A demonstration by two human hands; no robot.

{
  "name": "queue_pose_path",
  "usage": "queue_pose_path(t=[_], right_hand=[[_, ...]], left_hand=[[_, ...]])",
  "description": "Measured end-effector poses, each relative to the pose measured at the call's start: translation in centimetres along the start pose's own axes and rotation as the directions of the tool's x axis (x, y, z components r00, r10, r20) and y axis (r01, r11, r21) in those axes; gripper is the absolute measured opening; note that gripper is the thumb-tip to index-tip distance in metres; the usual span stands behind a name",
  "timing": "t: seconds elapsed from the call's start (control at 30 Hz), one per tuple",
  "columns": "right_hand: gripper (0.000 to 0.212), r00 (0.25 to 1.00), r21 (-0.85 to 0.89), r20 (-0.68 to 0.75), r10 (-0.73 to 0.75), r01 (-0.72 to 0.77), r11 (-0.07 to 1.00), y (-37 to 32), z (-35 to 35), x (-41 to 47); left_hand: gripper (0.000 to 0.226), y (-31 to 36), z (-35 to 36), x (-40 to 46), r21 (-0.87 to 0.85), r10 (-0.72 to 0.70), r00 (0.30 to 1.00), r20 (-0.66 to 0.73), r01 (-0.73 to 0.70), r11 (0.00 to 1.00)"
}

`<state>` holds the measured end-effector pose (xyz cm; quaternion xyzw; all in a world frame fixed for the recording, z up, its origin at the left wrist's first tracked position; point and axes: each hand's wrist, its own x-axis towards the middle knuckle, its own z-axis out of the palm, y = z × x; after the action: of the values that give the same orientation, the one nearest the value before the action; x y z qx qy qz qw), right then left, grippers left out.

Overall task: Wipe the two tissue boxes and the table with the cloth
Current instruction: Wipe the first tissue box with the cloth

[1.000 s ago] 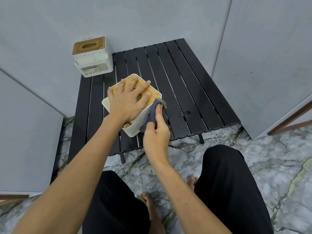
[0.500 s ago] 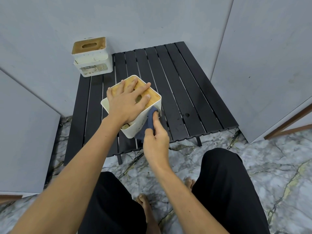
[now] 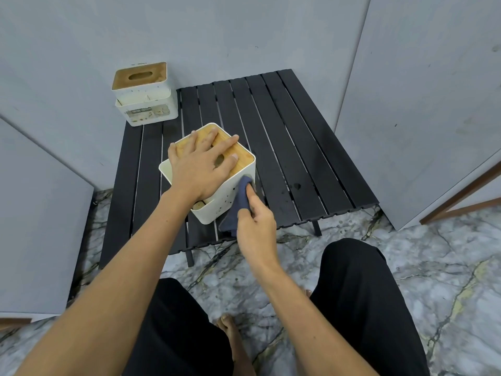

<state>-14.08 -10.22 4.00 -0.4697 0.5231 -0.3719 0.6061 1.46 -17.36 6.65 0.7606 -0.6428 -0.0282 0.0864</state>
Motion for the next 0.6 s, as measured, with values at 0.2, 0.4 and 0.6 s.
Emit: queue_pose_path(t=[0.2, 0.4, 0.6], right_hand=[[0.063, 0.989, -0.013, -0.079, -0.123, 0.122, 0.992, -1.2, -0.7, 1.8], [0.053, 0.999, -0.022, -0.020, 0.027, -0.028, 0.999, 0.2, -1.4, 2.2], [0.054, 0.999, -0.031, 0.041, 0.016, -0.015, 0.999, 0.8, -1.9, 1.4]], left_hand=[[0.053, 0.1, -0.1, 0.1, -0.011, -0.002, 1.000, 0.013, 0.002, 1.000], [0.050, 0.0, -0.4, 0.4, -0.025, -0.030, 0.997, 0.076, 0.032, 0.999], [0.060, -0.9, -1.6, 0.3, -0.314, -0.020, 0.997, 0.077, 0.043, 0.949]])
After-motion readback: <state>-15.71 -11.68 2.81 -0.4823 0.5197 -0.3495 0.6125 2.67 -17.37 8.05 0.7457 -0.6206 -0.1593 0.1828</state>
